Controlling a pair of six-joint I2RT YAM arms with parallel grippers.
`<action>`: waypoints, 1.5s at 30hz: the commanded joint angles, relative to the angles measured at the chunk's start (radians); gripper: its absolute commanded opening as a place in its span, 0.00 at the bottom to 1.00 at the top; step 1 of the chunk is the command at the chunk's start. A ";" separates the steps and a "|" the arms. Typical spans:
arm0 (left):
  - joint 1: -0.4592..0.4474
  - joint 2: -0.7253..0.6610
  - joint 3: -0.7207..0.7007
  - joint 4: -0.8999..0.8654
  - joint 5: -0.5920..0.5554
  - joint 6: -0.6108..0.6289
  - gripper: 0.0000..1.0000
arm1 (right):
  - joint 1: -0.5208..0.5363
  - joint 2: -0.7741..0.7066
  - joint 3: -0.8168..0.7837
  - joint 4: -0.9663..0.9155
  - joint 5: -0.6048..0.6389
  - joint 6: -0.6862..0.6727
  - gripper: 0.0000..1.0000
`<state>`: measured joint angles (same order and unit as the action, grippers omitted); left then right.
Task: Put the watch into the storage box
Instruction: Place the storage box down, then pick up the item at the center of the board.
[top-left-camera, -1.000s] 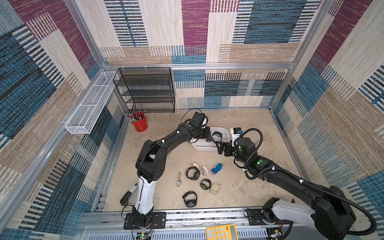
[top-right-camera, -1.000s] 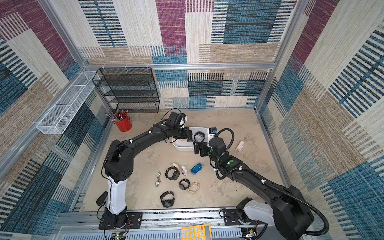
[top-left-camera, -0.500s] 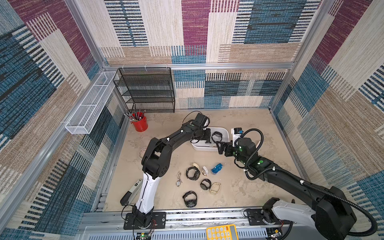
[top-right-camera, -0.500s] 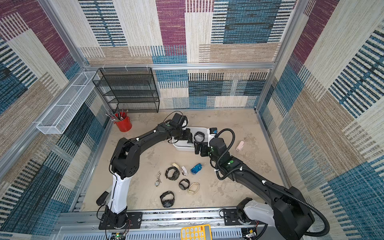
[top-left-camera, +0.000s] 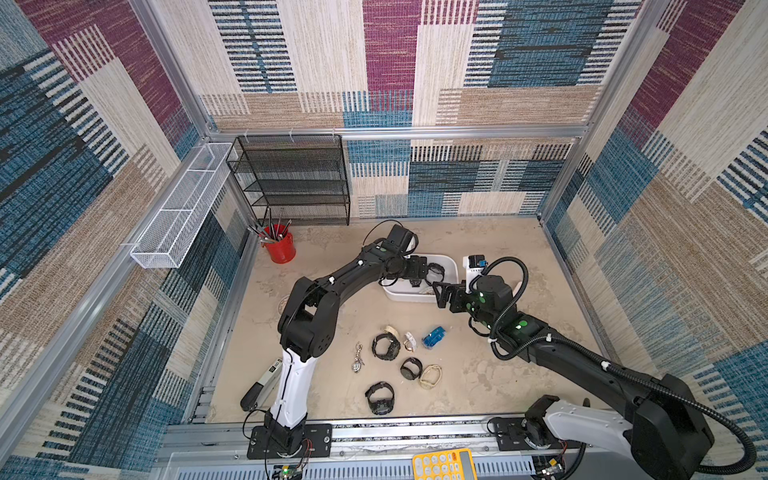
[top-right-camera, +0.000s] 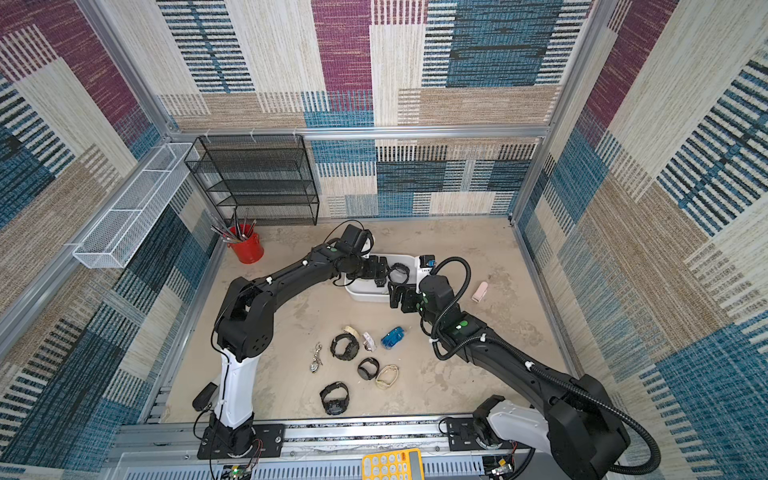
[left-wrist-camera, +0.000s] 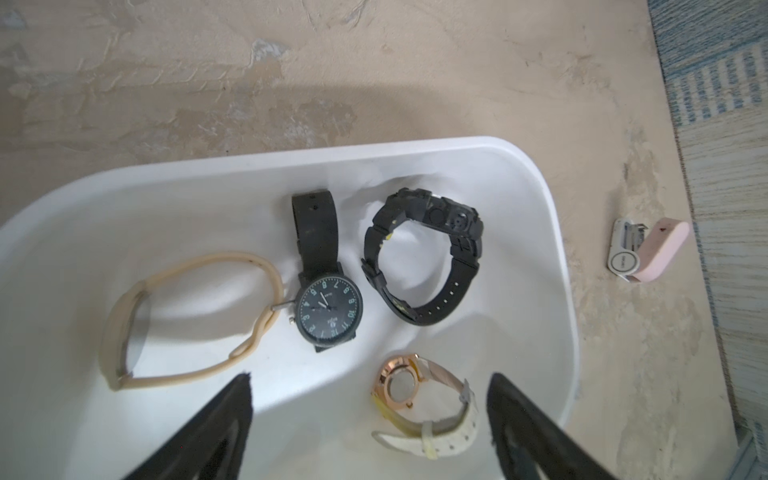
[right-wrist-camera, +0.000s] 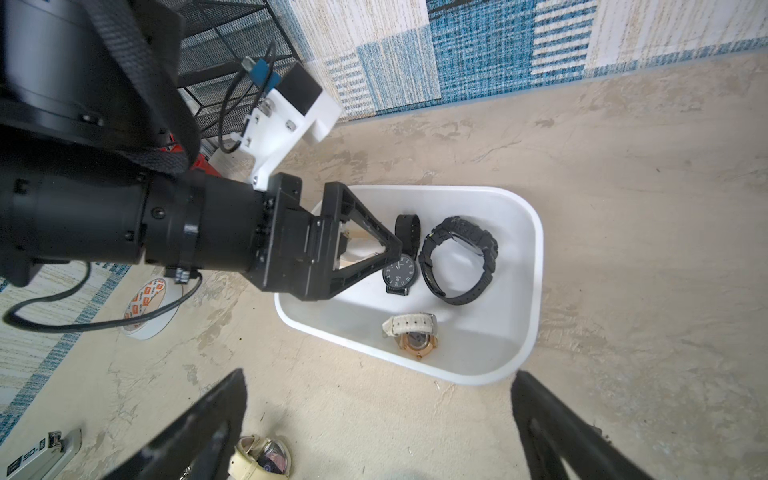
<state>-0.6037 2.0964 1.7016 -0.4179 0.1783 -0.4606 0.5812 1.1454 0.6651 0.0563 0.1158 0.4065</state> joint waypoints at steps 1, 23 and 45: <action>0.001 -0.055 -0.061 0.107 0.032 0.022 1.00 | -0.001 -0.010 -0.007 0.026 0.002 0.008 1.00; 0.025 -0.464 -0.484 0.247 -0.091 0.138 0.99 | -0.003 -0.001 0.054 -0.199 -0.056 0.079 1.00; 0.025 -0.721 -0.830 0.415 -0.037 0.204 0.99 | 0.051 0.080 -0.016 -0.337 -0.209 0.347 0.84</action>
<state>-0.5781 1.3804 0.8780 -0.0456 0.1196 -0.2852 0.6235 1.2304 0.6571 -0.2768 -0.0818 0.6956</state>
